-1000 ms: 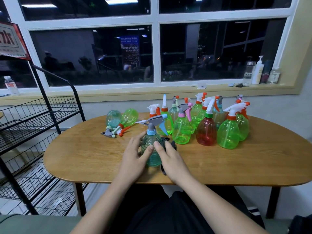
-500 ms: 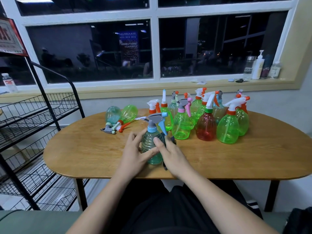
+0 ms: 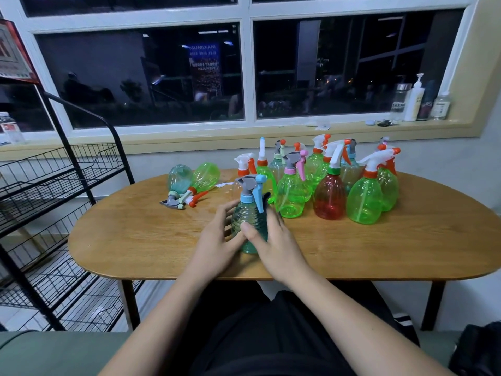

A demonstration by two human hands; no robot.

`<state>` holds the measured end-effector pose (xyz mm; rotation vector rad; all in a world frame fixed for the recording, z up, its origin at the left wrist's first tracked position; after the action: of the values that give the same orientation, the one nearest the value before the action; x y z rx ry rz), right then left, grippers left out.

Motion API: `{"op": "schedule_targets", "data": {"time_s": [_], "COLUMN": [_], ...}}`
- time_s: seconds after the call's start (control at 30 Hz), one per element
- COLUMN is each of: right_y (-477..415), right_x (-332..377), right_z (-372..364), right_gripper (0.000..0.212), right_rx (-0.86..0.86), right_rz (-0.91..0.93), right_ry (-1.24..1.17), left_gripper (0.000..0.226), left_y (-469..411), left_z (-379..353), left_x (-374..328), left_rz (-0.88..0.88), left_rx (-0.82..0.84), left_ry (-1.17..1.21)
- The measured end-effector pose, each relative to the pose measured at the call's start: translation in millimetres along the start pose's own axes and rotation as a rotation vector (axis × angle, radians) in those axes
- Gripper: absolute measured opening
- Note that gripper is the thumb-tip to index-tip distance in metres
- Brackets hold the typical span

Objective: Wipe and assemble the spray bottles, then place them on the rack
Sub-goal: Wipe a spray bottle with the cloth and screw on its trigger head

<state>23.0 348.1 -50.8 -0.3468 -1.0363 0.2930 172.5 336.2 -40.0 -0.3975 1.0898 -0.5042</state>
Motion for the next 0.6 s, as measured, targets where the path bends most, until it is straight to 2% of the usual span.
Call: {"op": "schedule_targets", "data": {"time_s": [0.1, 0.17, 0.3, 0.47, 0.6], "right_y": [-5, -4, 2, 10, 5], "right_x": [-15, -16, -3, 13, 3], "right_z": [0, 0, 1, 5, 5], "right_gripper": [0.079, 0.077, 0.066, 0.065, 0.077], "right_rx": [0.034, 0.036, -0.005, -0.028, 0.05], "right_rz": [-0.142, -0.146, -0.019, 0.149, -0.018], "right_ry": [-0.022, -0.032, -0.032, -0.03, -0.073], "left_gripper": [0.058, 0.058, 0.062, 0.069, 0.081], "left_y": [0, 0, -3, -5, -4], "left_z": [1, 2, -2, -3, 2], "left_x": [0, 1, 6, 12, 6], "left_rz": [0.005, 0.001, -0.021, -0.023, -0.031], "left_rx": [-0.01, -0.01, 0.035, 0.032, -0.008], "left_ry": [-0.017, -0.037, -0.086, -0.133, -0.139]}}
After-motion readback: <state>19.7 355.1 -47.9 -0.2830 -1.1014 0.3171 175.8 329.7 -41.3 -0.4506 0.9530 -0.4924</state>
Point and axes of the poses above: each hand's wrist, its own y-axis away from the middle knuckle, its own z-axis out of the back of the hand, x = y × z, the point moved 8 cm from there along -y, towards the middle knuckle
